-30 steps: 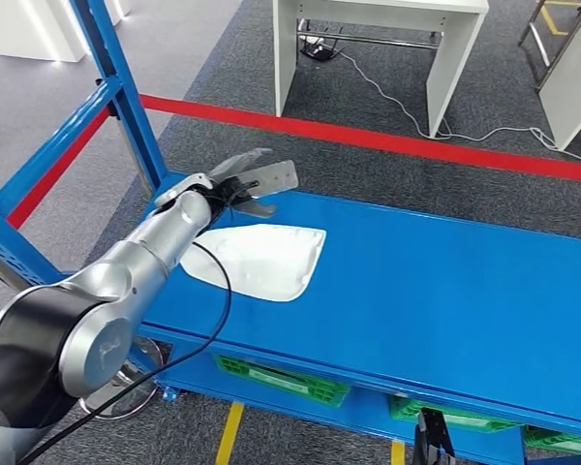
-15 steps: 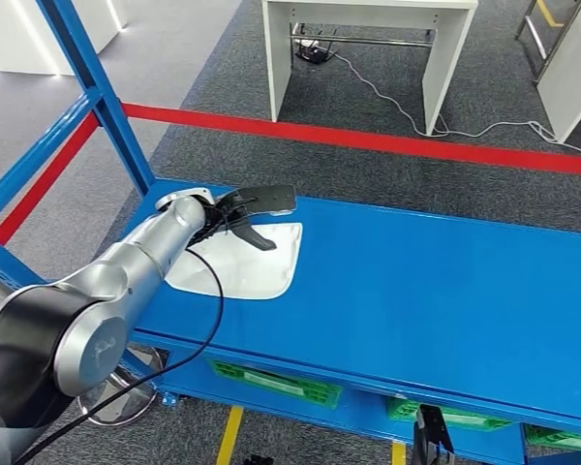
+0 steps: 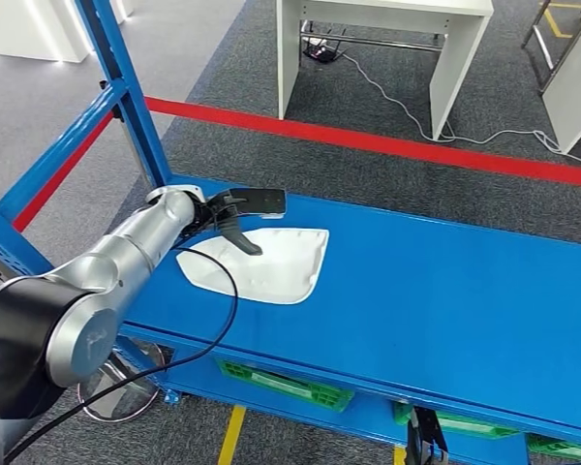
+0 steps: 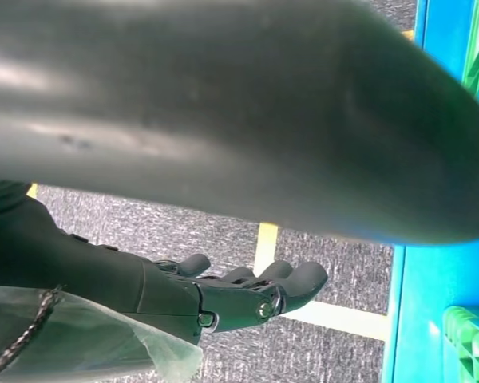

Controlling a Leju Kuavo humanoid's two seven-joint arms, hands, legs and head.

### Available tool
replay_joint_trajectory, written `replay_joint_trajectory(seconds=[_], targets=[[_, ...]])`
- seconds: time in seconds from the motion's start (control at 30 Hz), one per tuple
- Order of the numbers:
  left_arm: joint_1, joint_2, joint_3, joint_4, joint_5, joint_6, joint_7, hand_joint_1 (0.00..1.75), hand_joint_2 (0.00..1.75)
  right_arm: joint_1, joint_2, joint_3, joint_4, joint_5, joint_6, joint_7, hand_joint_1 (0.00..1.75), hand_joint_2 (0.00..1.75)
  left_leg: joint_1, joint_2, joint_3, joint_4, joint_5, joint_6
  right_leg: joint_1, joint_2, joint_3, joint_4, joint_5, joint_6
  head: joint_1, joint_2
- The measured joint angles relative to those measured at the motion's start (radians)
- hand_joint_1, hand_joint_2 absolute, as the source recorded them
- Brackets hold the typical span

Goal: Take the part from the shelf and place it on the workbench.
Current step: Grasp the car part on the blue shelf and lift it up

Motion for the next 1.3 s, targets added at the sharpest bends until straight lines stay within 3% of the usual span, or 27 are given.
replay_joint_trajectory(seconds=[0.03, 0.1, 0.2, 0.27, 0.37, 0.4, 0.43, 0.47, 0.5, 0.57, 0.63, 0.77, 0.83, 0.9, 0.93, 0.97, 1.0, 1.07, 1.13, 1.23, 1.3], targets=[[0.000, 0.003, -0.001, 0.001, 0.001, -0.002, 0.002, 0.00, 1.75, -0.001, 0.000, 0.000, 0.000, 0.001, 0.000, 0.000, 0.00, 0.00, 0.000, -0.001, 0.001, 0.000, -0.001, -0.002, 0.001, 0.000, 0.033, -0.073, 0.034, -0.005, 0.000, 0.000], [-0.002, 0.010, -0.005, 0.002, 0.002, -0.004, 0.004, 0.00, 1.75, -0.003, 0.000, 0.000, 0.000, 0.002, 0.000, 0.000, 0.00, 0.00, -0.004, -0.002, -0.001, 0.003, -0.003, -0.009, 0.003, 0.000, 0.091, -0.182, 0.066, -0.012, -0.001, 0.000], [-0.002, 0.019, -0.007, 0.005, 0.003, -0.007, 0.005, 0.00, 1.75, -0.006, 0.000, -0.001, 0.000, 0.002, 0.000, 0.001, 0.00, 0.00, -0.004, -0.002, -0.005, 0.003, -0.003, -0.027, 0.006, 0.002, 0.108, -0.207, 0.065, -0.021, -0.003, 0.000], [-0.004, 0.026, -0.008, 0.006, 0.005, -0.007, 0.005, 0.00, 1.75, -0.007, 0.000, -0.002, 0.000, 0.002, 0.000, 0.001, 0.00, 0.00, -0.001, -0.001, -0.013, 0.027, -0.022, -0.039, 0.002, 0.001, 0.113, -0.213, 0.068, -0.032, -0.005, 0.000], [-0.002, 0.033, -0.008, 0.010, 0.009, -0.010, 0.014, 0.00, 1.75, -0.010, 0.002, -0.004, 0.000, 0.003, 0.000, 0.001, 0.00, 0.00, 0.004, 0.000, -0.086, 0.195, -0.105, -0.054, -0.001, -0.002, 0.119, -0.216, 0.068, -0.042, -0.010, 0.000], [0.002, 0.036, -0.009, 0.012, 0.009, -0.011, 0.018, 0.00, 1.75, -0.010, 0.002, -0.004, 0.000, 0.004, 0.000, 0.001, 0.00, 0.00, 0.006, 0.001, -0.112, 0.252, -0.125, -0.058, -0.001, -0.001, 0.119, -0.215, 0.068, -0.043, -0.010, 0.000], [0.006, 0.039, -0.010, 0.014, 0.008, -0.011, 0.020, 0.00, 1.75, -0.010, 0.002, -0.004, 0.000, 0.005, 0.000, 0.001, 0.00, 0.00, 0.008, 0.001, -0.126, 0.278, -0.126, -0.060, -0.001, -0.001, 0.119, -0.215, 0.068, -0.043, -0.010, 0.000], [0.009, 0.042, -0.010, 0.016, 0.009, -0.012, 0.021, 0.00, 1.75, -0.009, 0.002, -0.005, 0.000, 0.007, 0.000, 0.001, 0.00, 0.00, 0.009, 0.001, -0.121, 0.266, -0.108, -0.060, -0.002, 0.000, 0.119, -0.214, 0.068, -0.043, -0.010, 0.000], [0.010, 0.044, -0.010, 0.017, 0.010, -0.012, 0.021, 0.00, 1.75, -0.009, 0.003, -0.005, 0.000, 0.009, 0.000, 0.001, 0.00, 0.00, 0.010, 0.001, -0.100, 0.218, -0.076, -0.060, -0.002, 0.000, 0.120, -0.213, 0.067, -0.042, -0.010, 0.000], [0.009, 0.048, -0.010, 0.018, 0.014, -0.013, 0.023, 0.00, 1.75, -0.012, 0.003, -0.006, 0.000, 0.015, 0.000, 0.001, 0.00, 0.00, 0.009, 0.004, -0.037, 0.082, -0.017, -0.056, 0.000, 0.001, 0.119, -0.209, 0.064, -0.035, -0.010, 0.000], [0.012, 0.052, -0.010, 0.019, 0.017, -0.017, 0.028, 0.00, 1.75, -0.014, 0.004, -0.006, 0.000, 0.019, 0.000, 0.000, 0.00, 0.00, 0.005, 0.004, -0.004, 0.011, -0.002, -0.046, 0.003, 0.001, 0.116, -0.207, 0.063, -0.024, -0.009, 0.000], [0.024, 0.062, -0.010, 0.022, 0.029, -0.027, 0.037, 0.00, 1.75, -0.015, 0.004, -0.006, 0.000, 0.024, -0.003, -0.001, 0.00, 0.00, 0.003, 0.002, -0.002, 0.001, 0.001, -0.019, 0.000, 0.000, 0.106, -0.195, 0.053, -0.001, -0.008, 0.000], [0.029, 0.065, -0.010, 0.024, 0.038, -0.028, 0.042, 0.00, 1.75, -0.015, 0.004, -0.007, 0.000, 0.027, -0.006, -0.001, 0.00, 0.00, 0.006, 0.002, -0.001, -0.002, 0.004, -0.007, -0.001, 0.000, 0.063, -0.111, 0.005, 0.005, -0.006, 0.000], [0.041, 0.068, -0.010, 0.026, 0.044, -0.028, 0.048, 0.00, 1.75, -0.014, 0.004, -0.008, 0.000, 0.030, -0.009, -0.001, 0.00, 0.00, 0.004, 0.001, -0.002, -0.002, 0.003, -0.002, -0.001, 0.000, -0.001, 0.021, -0.051, 0.008, -0.005, 0.000], [0.049, 0.070, -0.010, 0.026, 0.048, -0.028, 0.051, 0.00, 1.75, -0.013, 0.004, -0.008, 0.000, 0.031, -0.010, -0.001, 0.00, 0.00, 0.003, 0.001, -0.002, -0.001, 0.003, -0.001, -0.001, 0.000, -0.022, 0.063, -0.061, 0.008, -0.005, 0.000], [0.054, 0.072, -0.010, 0.027, 0.050, -0.027, 0.054, 0.00, 1.75, -0.012, 0.004, -0.009, 0.000, 0.032, -0.011, -0.001, 0.00, 0.00, 0.002, 0.001, -0.002, -0.001, 0.003, -0.001, 0.000, 0.000, -0.027, 0.070, -0.053, 0.007, -0.005, 0.000], [0.058, 0.074, -0.010, 0.027, 0.053, -0.026, 0.056, 0.00, 1.75, -0.012, 0.004, -0.009, 0.000, 0.033, -0.013, -0.001, 0.00, 0.00, 0.001, 0.000, -0.001, -0.001, 0.003, -0.002, 0.000, 0.000, -0.011, 0.039, -0.030, 0.004, -0.005, 0.000], [0.060, 0.078, -0.010, 0.027, 0.058, -0.023, 0.058, 0.00, 1.75, -0.013, 0.004, -0.010, 0.000, 0.035, -0.015, -0.001, 0.00, 0.00, 0.000, -0.001, 0.000, -0.001, 0.002, -0.005, 0.001, 0.000, 0.059, -0.095, 0.028, -0.004, -0.005, 0.000], [0.064, 0.084, -0.010, 0.027, 0.063, -0.021, 0.060, 0.00, 1.75, -0.015, 0.004, -0.010, 0.000, 0.036, -0.017, -0.001, 0.00, 0.00, -0.004, -0.001, -0.001, 0.000, 0.002, -0.015, 0.004, 0.001, 0.113, -0.191, 0.052, -0.012, -0.006, 0.000], [0.072, 0.092, -0.010, 0.027, 0.068, -0.019, 0.062, 0.00, 1.75, -0.015, 0.005, -0.012, 0.000, 0.037, -0.022, 0.000, 0.00, 0.00, -0.002, -0.001, 0.000, -0.003, 0.005, -0.033, 0.006, 0.002, 0.126, -0.209, 0.056, -0.025, -0.007, 0.000], [0.077, 0.098, -0.009, 0.028, 0.071, -0.018, 0.063, 0.00, 1.75, -0.017, 0.008, -0.013, 0.000, 0.038, -0.023, 0.000, 0.00, 0.00, 0.000, 0.000, -0.009, 0.025, -0.017, -0.045, 0.002, 0.000, 0.133, -0.217, 0.060, -0.036, -0.009, 0.000]])
